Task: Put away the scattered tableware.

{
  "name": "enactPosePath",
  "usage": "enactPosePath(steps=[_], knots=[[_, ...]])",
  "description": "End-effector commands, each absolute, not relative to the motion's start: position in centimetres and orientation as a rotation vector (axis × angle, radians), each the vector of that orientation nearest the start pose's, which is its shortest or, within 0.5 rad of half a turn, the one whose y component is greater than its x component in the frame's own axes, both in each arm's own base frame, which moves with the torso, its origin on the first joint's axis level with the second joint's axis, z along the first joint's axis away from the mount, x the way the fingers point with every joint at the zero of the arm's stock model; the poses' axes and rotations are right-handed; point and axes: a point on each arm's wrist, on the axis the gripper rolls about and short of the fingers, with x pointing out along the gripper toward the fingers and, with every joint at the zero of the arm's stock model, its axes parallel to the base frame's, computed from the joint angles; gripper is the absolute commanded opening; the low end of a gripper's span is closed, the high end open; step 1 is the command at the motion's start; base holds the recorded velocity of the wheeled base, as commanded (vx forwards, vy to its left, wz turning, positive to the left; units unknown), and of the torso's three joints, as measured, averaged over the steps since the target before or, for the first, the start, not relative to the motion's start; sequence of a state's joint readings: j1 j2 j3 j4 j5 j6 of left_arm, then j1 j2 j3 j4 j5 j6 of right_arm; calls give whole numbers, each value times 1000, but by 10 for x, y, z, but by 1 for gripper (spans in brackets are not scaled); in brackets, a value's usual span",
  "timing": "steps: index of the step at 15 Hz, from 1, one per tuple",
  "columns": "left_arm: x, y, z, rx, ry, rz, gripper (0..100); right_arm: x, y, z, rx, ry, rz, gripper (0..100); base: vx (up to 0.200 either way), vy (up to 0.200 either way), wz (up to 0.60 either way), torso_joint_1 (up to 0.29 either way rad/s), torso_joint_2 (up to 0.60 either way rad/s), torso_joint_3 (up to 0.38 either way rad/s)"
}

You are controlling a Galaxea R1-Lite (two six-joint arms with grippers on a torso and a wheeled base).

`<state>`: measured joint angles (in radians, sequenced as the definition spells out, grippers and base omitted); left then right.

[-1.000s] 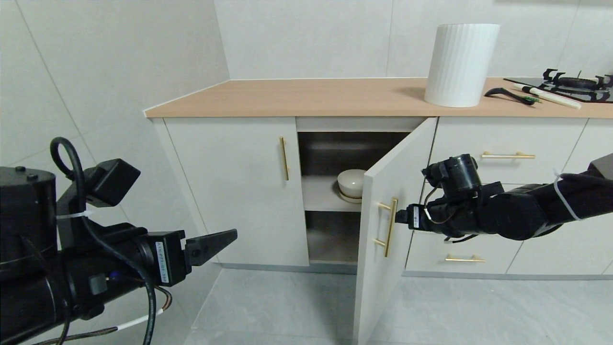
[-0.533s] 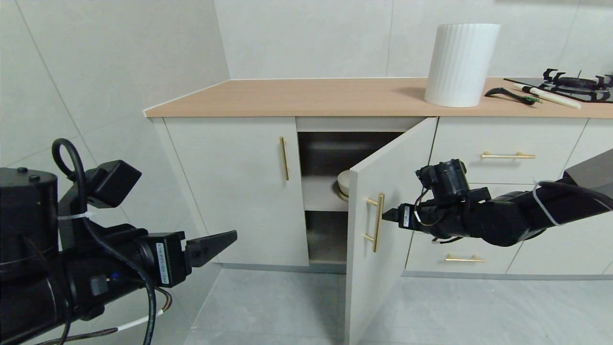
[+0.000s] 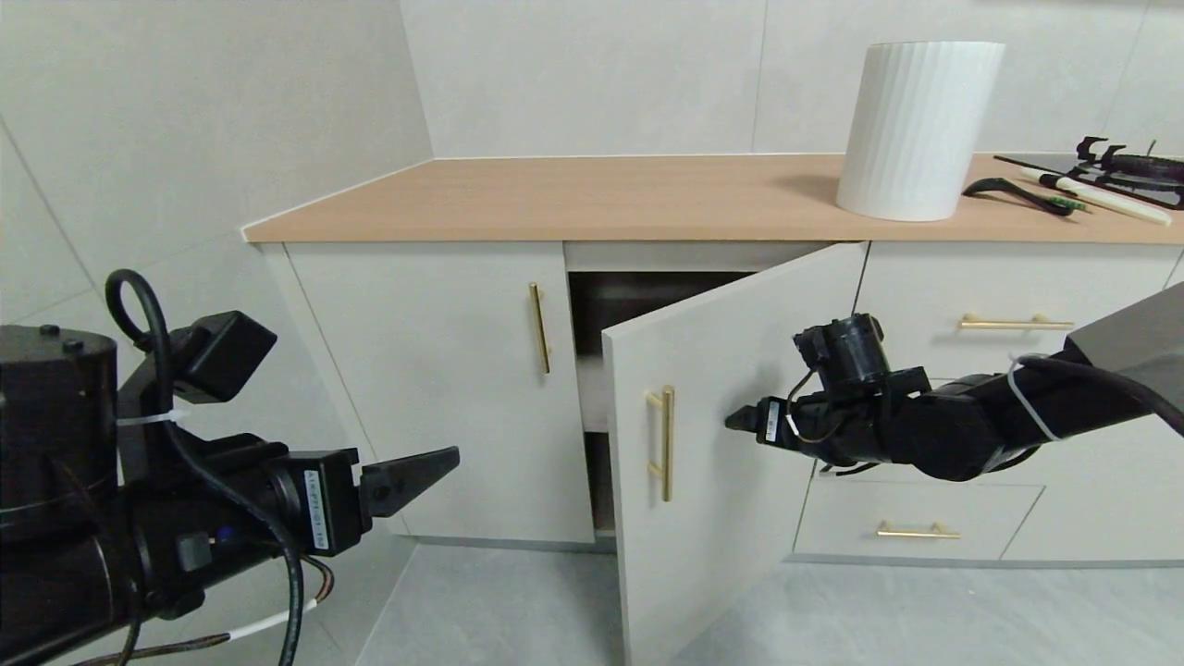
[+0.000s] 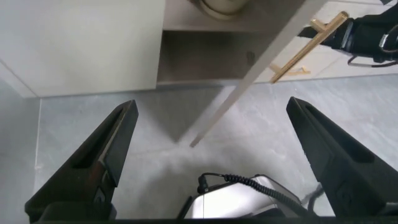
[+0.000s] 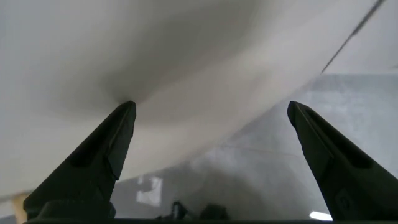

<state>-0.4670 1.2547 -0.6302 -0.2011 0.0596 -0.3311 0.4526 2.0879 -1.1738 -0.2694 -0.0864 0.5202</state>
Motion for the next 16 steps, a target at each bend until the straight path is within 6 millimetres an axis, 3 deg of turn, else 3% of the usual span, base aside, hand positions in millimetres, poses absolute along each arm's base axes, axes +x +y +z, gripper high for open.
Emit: enactPosePath(steps=[1, 6, 13, 16], knots=[[167, -83, 202, -213, 473, -327, 100, 358, 177, 110, 346, 687, 190, 100, 0, 0, 0, 0, 0, 0], [168, -83, 203, -217, 471, -327, 100, 360, 202, 113, 485, 686, 203, 100, 0, 0, 0, 0, 0, 0], [168, -83, 202, -216, 476, -329, 100, 398, 227, 104, 745, 639, 118, 100, 0, 0, 0, 0, 0, 0], [169, -83, 201, -215, 479, -330, 100, 417, 234, 91, 753, 575, 32, 100, 0, 0, 0, 0, 0, 0]])
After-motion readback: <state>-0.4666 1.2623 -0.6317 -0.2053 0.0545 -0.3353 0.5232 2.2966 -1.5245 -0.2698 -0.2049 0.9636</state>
